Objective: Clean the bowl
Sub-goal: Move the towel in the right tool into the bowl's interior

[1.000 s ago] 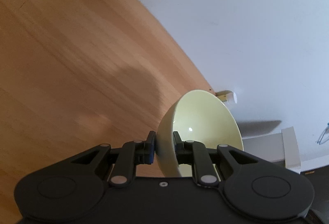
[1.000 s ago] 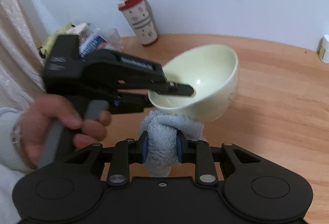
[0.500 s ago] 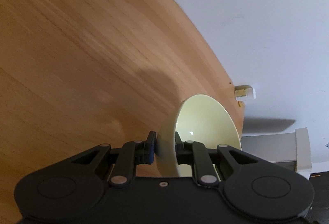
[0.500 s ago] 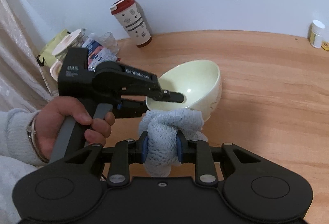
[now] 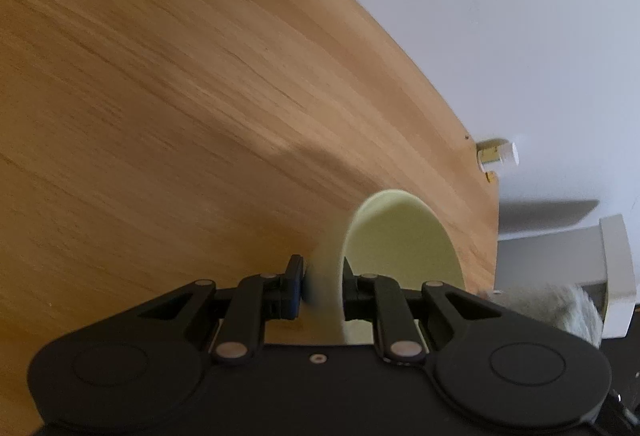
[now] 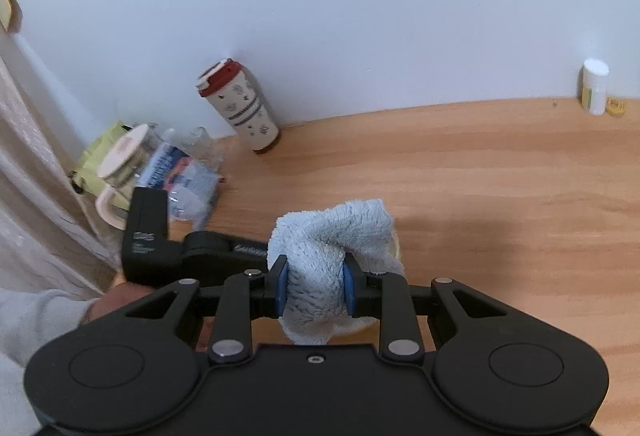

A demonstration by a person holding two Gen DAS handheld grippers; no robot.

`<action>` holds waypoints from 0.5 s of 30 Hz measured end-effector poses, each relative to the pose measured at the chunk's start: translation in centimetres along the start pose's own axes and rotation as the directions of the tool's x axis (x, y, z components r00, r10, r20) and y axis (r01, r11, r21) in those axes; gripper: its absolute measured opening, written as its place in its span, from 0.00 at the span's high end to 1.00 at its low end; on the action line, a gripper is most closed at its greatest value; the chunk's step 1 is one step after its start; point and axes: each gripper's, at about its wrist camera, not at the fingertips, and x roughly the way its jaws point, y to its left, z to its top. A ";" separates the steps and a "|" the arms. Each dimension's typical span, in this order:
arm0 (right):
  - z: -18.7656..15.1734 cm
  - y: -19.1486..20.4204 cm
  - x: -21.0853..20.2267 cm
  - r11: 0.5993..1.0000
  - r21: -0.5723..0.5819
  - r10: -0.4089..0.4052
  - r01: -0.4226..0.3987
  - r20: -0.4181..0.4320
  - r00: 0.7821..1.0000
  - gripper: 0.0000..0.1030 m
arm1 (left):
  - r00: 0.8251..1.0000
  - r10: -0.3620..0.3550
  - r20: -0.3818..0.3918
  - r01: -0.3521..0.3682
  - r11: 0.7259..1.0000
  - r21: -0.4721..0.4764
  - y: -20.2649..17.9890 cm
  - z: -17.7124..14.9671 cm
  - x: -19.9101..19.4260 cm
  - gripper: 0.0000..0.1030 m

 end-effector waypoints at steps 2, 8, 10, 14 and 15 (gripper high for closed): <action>0.1 -0.2 1.7 0.999 -0.039 -0.023 0.022 -0.032 0.999 0.71 | 1.000 0.003 -0.016 -0.003 1.000 0.025 -0.1 -0.2 0.2 0.85; -0.3 -0.3 6.5 0.985 -0.154 -0.096 0.072 -0.153 0.984 0.71 | 0.999 0.023 -0.041 -0.019 0.996 0.092 -0.1 -0.6 1.0 0.84; -0.6 0.2 8.1 0.974 -0.213 -0.124 0.081 -0.198 0.972 0.71 | 0.999 0.020 -0.040 -0.016 0.994 0.104 -0.1 -0.8 1.0 0.84; -1.0 0.8 9.6 0.954 -0.287 -0.152 0.080 -0.237 0.959 0.72 | 0.998 0.005 -0.064 0.003 0.993 0.119 0.4 -1.0 1.1 0.84; -1.0 0.8 9.8 0.952 -0.296 -0.156 0.081 -0.240 0.958 0.72 | 0.998 0.004 -0.064 0.004 0.992 0.124 0.5 -1.1 0.9 0.84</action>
